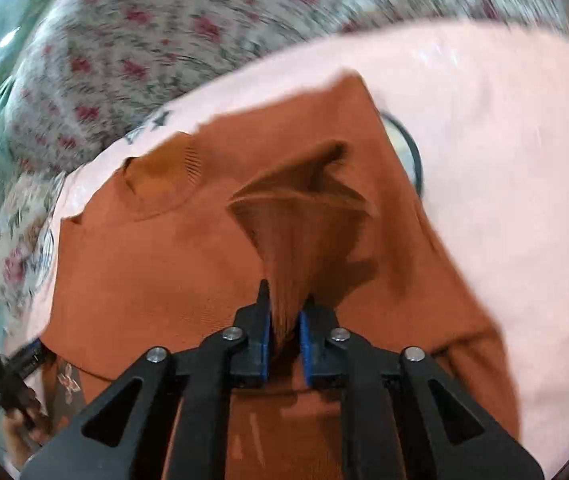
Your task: Fold small clothes
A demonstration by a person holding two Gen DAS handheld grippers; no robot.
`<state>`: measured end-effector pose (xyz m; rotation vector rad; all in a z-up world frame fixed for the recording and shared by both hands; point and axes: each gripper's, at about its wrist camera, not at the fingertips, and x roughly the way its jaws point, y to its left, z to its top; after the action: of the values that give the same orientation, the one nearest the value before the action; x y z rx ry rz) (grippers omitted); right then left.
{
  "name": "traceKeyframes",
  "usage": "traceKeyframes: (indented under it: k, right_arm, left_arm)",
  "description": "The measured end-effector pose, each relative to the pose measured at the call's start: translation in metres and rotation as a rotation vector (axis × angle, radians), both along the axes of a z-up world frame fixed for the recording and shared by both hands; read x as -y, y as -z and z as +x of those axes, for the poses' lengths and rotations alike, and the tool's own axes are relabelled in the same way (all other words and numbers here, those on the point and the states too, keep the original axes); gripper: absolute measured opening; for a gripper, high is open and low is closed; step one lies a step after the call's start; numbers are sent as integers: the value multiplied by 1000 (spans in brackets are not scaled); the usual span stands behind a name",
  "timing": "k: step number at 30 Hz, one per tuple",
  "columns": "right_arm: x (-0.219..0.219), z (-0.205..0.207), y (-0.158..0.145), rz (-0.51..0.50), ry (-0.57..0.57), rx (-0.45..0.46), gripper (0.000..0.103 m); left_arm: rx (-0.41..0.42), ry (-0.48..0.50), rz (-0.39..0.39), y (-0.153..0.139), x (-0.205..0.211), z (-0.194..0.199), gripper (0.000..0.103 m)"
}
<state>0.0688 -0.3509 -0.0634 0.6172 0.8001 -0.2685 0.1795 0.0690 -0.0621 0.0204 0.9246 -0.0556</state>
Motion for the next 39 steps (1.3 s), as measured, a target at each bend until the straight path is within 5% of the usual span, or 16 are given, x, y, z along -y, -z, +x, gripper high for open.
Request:
traceKeyframes:
  k: [2, 4, 5, 7, 8, 14, 21, 25, 28, 39]
  right_arm:
    - [4, -5, -5, 27, 29, 45, 33]
    - [4, -4, -8, 20, 35, 60, 35]
    - [3, -2, -14, 9, 20, 67, 32]
    - [-3, -4, -28, -48, 4, 108, 9]
    - [-5, -5, -34, -87, 6, 119, 9]
    - [1, 5, -3, -106, 3, -66, 9]
    - [6, -49, -33, -142, 51, -3, 34]
    - [-7, -88, -52, -136, -34, 34, 44]
    - [-22, -116, -61, -126, -113, 57, 53]
    - [-50, -222, -53, -119, -190, 50, 63]
  left_arm:
    - [-6, -18, -29, 0, -6, 2, 56]
    - [-1, -50, -64, -2, -15, 2, 56]
    - [1, -66, -87, -2, -19, 2, 56]
    - [-2, -89, -145, -1, -29, 2, 56]
    - [-4, -92, -155, -1, -30, 2, 56]
    - [-32, -71, -147, 0, -28, 4, 57]
    - [-74, -38, -143, -9, -38, -29, 56]
    - [-104, 21, -204, -12, -48, -72, 58]
    - [-140, 79, -250, -13, -52, -109, 69]
    - [-202, 237, -361, -1, -35, -229, 81]
